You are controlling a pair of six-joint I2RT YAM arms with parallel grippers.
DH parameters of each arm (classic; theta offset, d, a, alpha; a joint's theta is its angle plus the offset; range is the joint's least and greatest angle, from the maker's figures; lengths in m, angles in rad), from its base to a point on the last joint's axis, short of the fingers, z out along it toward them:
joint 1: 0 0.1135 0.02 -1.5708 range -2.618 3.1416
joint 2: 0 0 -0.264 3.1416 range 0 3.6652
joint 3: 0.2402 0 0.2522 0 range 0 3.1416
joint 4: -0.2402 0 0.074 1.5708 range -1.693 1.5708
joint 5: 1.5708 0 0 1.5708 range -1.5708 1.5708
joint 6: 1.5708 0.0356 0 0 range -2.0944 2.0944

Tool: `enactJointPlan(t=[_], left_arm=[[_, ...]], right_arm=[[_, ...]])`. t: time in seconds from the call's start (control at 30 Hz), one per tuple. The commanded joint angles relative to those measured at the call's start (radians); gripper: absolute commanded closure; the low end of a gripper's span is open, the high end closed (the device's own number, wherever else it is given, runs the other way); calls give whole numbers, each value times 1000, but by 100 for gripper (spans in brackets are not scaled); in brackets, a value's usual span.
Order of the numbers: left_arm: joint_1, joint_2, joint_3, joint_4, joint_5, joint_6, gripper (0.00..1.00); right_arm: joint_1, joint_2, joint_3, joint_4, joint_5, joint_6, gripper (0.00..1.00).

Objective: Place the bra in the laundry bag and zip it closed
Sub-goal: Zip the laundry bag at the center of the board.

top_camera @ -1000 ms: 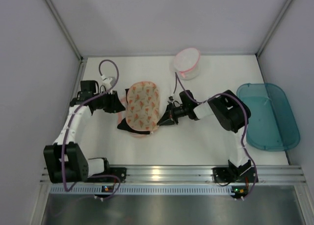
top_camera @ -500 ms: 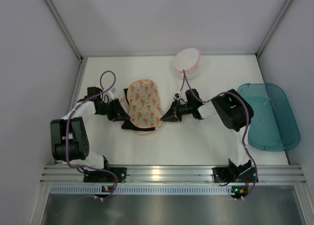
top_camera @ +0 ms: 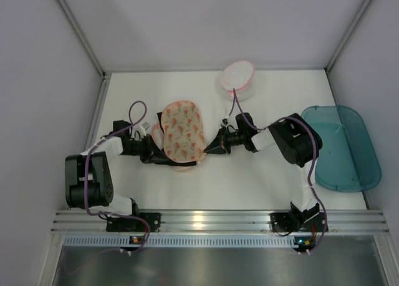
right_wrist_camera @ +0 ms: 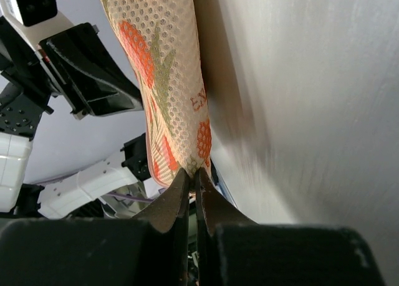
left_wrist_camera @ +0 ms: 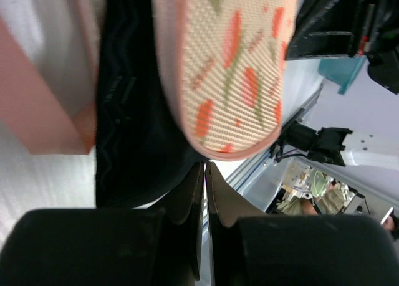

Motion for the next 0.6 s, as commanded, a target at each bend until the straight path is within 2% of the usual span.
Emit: enactJointPlan(t=[0.0, 0.13, 0.17, 0.2, 0.27, 0.37, 0.5, 0.57], left_arm=[[7, -64, -2, 57, 141, -13, 90], [-39, -112, -7, 57, 104, -37, 86], [-82, -115, -11, 58, 98, -53, 85], [-95, -112, -16, 58, 90, -73, 81], [-102, -110, -45, 89, 79, -160, 81], [-95, -106, -100, 150, 75, -271, 85], [-99, -148, -136, 169, 84, -338, 90], [-108, -182, -155, 169, 46, -380, 93]], right_arm=[[9, -4, -8, 29, 7, 27, 100], [15, 11, -5, 63, 7, 76, 100], [18, 13, -8, 70, 7, 90, 100], [22, 14, -13, 107, 12, 107, 100], [29, 16, -25, 148, 16, 168, 100], [38, 19, -36, 205, 33, 222, 100], [39, 33, -26, 196, 53, 228, 100], [41, 49, -16, 208, 61, 242, 100]])
